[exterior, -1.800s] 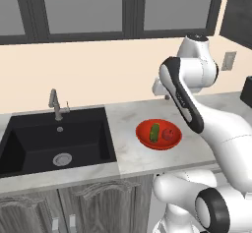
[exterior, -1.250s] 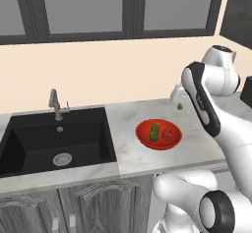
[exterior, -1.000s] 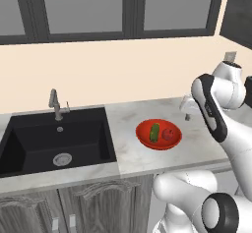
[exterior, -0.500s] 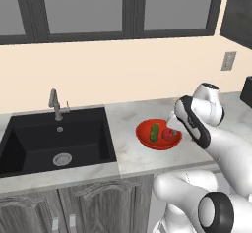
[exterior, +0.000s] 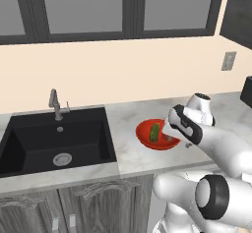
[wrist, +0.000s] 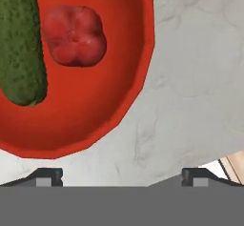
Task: Dump the cucumber and bell pepper from the bowl so the bowl can be washed. Place the bowl in the sink after clearing the leftovers.
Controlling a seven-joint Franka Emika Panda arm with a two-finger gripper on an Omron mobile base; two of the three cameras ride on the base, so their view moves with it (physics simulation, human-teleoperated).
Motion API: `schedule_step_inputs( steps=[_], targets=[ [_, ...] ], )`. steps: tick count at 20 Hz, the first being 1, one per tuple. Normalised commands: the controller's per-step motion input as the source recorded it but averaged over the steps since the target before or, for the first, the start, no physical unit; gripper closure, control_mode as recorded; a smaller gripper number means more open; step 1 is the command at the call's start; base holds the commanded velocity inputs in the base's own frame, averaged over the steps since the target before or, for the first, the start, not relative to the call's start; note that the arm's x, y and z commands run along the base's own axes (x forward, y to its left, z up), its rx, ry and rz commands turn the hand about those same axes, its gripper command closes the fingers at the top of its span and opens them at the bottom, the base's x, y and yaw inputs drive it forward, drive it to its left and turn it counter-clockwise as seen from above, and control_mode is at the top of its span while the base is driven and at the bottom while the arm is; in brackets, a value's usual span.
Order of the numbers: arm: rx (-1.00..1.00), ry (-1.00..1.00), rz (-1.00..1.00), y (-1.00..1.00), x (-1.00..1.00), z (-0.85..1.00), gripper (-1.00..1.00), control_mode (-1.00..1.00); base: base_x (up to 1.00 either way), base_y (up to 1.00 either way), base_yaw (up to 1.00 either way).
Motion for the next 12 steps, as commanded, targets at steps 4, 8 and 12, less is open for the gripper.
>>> schedule_step_inputs(
  steps=[4, 8, 12],
  targets=[
    [0.02, 0.00, -0.04, -0.02, 0.27, -0.13, -1.00, -1.00, 0.00, 0.00, 0.00],
    [0.00, 0.00, -0.02, 0.03, 0.39, -0.17, -1.00, -1.00, 0.00, 0.00, 0.00],
    [0.00, 0.00, -0.02, 0.00, 0.34, -0.31, -1.00, -1.00, 0.00, 0.00, 0.00]
  ],
)
